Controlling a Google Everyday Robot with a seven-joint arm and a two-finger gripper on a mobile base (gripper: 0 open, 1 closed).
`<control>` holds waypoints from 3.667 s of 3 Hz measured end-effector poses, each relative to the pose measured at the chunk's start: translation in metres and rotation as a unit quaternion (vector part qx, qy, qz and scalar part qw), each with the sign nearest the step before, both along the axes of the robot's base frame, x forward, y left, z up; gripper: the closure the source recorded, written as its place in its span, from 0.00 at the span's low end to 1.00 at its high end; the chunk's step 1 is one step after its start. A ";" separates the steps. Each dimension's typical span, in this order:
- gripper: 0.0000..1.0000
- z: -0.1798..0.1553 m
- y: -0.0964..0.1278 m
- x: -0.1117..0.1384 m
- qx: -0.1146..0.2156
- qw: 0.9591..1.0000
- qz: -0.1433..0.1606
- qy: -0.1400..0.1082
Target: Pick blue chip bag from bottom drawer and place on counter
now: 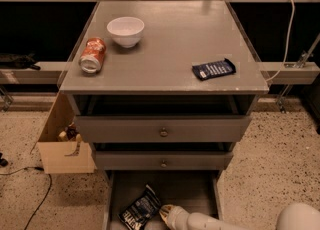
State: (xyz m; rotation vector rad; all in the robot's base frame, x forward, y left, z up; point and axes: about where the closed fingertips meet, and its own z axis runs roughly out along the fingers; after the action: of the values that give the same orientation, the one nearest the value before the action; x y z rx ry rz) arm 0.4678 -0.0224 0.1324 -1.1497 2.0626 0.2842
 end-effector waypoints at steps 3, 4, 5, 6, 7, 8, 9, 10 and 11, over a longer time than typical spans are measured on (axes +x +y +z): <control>0.00 0.000 0.000 0.000 0.000 1.000 0.000 0.000; 0.00 0.001 0.003 0.005 -0.005 1.000 0.006 -0.004; 0.00 0.003 0.011 0.014 -0.020 1.000 0.020 -0.011; 0.00 0.005 0.025 0.021 -0.038 0.998 0.038 -0.019; 0.00 0.008 0.038 0.023 -0.055 0.997 0.053 -0.026; 0.00 0.018 0.070 0.019 -0.091 0.991 0.089 -0.041; 0.00 0.014 0.067 0.025 -0.092 0.991 0.086 -0.040; 0.00 0.001 0.058 0.032 -0.095 0.992 0.072 -0.037; 0.03 0.001 0.058 0.032 -0.095 0.992 0.072 -0.037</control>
Offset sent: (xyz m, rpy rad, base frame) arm 0.0000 0.0000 0.0000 0.0000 0.0000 0.0000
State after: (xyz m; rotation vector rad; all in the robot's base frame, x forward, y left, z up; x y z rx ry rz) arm 0.4997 0.0354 0.1334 -1.4063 1.9788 0.1133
